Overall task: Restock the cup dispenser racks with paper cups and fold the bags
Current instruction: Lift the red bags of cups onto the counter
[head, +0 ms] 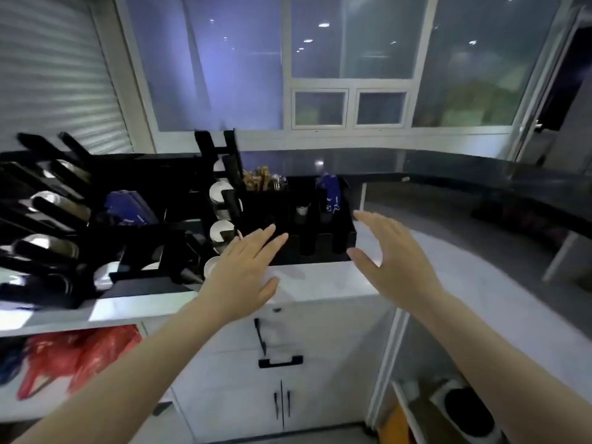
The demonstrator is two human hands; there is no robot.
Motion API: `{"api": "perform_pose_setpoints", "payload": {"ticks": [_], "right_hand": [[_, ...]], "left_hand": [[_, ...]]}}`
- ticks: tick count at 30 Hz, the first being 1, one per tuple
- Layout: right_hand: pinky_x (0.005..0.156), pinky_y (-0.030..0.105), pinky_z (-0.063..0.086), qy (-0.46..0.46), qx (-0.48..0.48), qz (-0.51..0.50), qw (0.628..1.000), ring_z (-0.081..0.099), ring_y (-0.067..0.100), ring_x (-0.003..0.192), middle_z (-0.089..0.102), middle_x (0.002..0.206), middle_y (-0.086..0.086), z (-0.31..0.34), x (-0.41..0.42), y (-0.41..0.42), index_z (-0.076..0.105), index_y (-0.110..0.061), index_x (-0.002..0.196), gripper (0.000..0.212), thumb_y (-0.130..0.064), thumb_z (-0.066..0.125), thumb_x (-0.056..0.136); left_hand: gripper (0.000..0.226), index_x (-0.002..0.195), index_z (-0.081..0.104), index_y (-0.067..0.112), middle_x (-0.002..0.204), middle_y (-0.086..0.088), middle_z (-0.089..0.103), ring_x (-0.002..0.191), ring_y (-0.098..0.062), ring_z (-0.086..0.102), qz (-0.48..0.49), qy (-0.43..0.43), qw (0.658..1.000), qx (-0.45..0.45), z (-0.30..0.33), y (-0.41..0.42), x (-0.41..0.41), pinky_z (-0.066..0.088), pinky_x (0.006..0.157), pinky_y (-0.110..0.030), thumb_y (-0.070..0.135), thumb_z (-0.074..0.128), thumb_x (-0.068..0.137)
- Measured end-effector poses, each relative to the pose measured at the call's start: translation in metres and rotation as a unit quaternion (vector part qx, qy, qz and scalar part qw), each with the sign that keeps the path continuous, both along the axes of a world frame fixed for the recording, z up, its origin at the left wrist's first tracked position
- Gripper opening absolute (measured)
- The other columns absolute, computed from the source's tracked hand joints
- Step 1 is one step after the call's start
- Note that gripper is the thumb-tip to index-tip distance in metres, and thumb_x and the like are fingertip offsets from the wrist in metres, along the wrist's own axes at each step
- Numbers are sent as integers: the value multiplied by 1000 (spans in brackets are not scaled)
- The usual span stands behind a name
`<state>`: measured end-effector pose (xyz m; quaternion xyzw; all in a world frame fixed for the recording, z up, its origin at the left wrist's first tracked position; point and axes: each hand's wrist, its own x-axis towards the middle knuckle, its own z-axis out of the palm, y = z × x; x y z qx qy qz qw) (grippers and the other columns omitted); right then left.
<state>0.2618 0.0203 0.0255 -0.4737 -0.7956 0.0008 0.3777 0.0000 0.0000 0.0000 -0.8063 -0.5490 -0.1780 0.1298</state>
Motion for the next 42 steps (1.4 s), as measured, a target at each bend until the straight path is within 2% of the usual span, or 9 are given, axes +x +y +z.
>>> {"api": "perform_pose_setpoints", "payload": {"ticks": [5,11,15,17,22,25,28,35,42], "right_hand": [[94,4,20,-24,-35,41,998,34,1,126,47,137,-14,-19,-69,-28,43,-29,138,50,-35,56,90],[93,19,34,11,-86,97,992,43,7,121,50,132,-12,-51,-199,-71,48,-25,134,45,-30,58,91],[100,18,28,-8,-130,151,980,45,11,124,53,132,-5,-92,-293,-98,50,-17,133,44,-26,61,91],[101,18,27,-23,-166,159,973,44,13,126,52,134,-3,-114,-330,-110,49,-17,134,45,-29,59,92],[101,22,30,-55,-237,184,952,47,15,123,54,132,-1,-153,-406,-124,51,-17,132,43,-25,60,90],[100,18,28,-77,-259,198,942,46,14,123,53,133,-2,-172,-447,-122,52,-18,131,43,-24,60,90],[98,14,25,-106,-268,223,931,46,15,125,52,134,-2,-189,-486,-117,52,-18,132,42,-24,59,91],[104,26,30,-123,-293,244,916,42,14,129,49,139,-5,-226,-564,-83,46,-23,136,45,-30,55,93],[105,28,33,-152,-311,216,913,41,15,130,47,141,-4,-266,-616,-53,45,-21,137,47,-31,53,93]], "left_hand": [[64,146,33,19,153,-3,31,141,-23,29,21,-41,999,-3,-24,-40,-66,21,116,-45,31,60,89],[63,143,41,16,150,-6,37,137,-28,35,55,-50,997,-26,-54,-109,-187,25,114,-46,25,65,85],[57,136,51,12,141,-9,48,130,-31,45,81,-60,994,-42,-82,-160,-271,28,111,-42,20,70,82],[56,138,48,16,144,-5,45,135,-26,40,96,-70,991,-65,-95,-181,-305,23,114,-37,22,66,85],[58,140,45,17,147,-5,42,136,-26,37,128,-90,979,-129,-134,-212,-370,25,115,-41,23,64,85],[57,143,40,19,150,-1,37,140,-21,30,169,-110,969,-145,-159,-221,-402,17,116,-36,27,58,89],[57,144,37,20,151,1,34,141,-20,27,201,-121,959,-160,-178,-225,-431,17,116,-39,29,55,91],[58,141,43,15,148,-8,41,137,-28,37,234,-65,955,-170,-202,-200,-503,26,111,-45,25,61,87],[64,148,26,19,157,-6,22,144,-24,19,260,-74,940,-210,-245,-156,-561,14,116,-41,27,53,91]]}}
